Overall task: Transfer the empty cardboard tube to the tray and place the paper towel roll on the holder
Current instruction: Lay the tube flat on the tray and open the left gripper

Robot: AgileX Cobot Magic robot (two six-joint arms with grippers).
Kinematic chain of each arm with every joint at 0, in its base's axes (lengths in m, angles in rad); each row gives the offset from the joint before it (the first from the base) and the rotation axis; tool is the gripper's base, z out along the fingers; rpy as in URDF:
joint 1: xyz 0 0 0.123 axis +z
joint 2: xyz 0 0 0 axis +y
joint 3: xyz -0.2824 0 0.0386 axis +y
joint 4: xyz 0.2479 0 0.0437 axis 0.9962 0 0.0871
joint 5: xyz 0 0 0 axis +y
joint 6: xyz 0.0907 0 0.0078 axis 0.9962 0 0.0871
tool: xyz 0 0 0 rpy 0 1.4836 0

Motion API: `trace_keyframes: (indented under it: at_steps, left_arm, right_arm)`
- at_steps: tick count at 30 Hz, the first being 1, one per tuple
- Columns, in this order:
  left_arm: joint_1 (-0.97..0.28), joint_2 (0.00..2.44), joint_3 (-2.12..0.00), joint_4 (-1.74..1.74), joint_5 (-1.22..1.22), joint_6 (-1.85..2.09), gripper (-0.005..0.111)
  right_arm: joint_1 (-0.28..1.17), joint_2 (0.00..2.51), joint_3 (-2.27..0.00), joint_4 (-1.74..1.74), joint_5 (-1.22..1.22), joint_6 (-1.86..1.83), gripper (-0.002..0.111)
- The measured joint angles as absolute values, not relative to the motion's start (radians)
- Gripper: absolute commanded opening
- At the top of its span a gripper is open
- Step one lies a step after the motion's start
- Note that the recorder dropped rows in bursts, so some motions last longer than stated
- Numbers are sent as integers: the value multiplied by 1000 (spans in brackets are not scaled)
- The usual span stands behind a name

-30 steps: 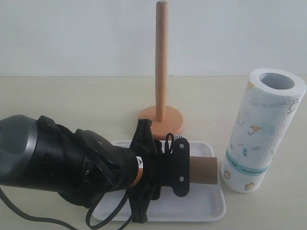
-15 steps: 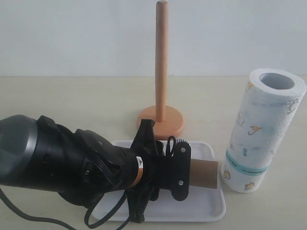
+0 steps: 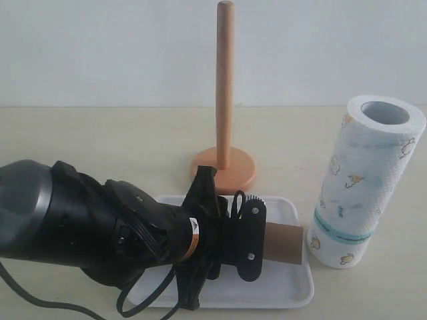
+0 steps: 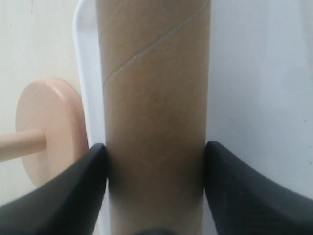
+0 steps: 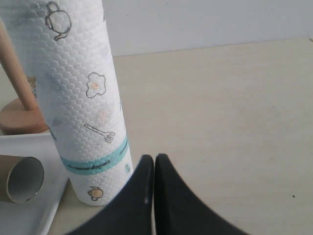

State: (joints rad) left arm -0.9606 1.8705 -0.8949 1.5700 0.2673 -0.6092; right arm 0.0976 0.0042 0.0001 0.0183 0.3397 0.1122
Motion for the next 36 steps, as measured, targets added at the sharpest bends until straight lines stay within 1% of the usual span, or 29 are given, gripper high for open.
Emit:
trace_keyframes:
  at_steps: [24, 25, 27, 30, 32, 33, 36]
  left_arm:
    - [-961, 1906, -895, 1544, 264, -546, 4]
    - [-961, 1906, -895, 1543, 264, -546, 6]
    - [-961, 1906, -895, 1541, 264, -546, 14]
    - [-962, 1906, -895, 1539, 267, -546, 32]
    - [-962, 1906, -895, 1539, 270, -546, 41]
    - [-962, 1906, -895, 1539, 270, -546, 44]
    - [-962, 1906, -895, 1539, 270, -546, 49]
  right_arm:
    - [98, 4, 0, 18, 340, 112, 0]
    - [98, 4, 0, 18, 340, 112, 0]
    - [98, 4, 0, 18, 340, 112, 0]
    - [98, 4, 0, 18, 340, 112, 0]
    - [98, 4, 0, 18, 340, 112, 0]
    - [98, 4, 0, 18, 340, 112, 0]
    - [98, 4, 0, 18, 340, 112, 0]
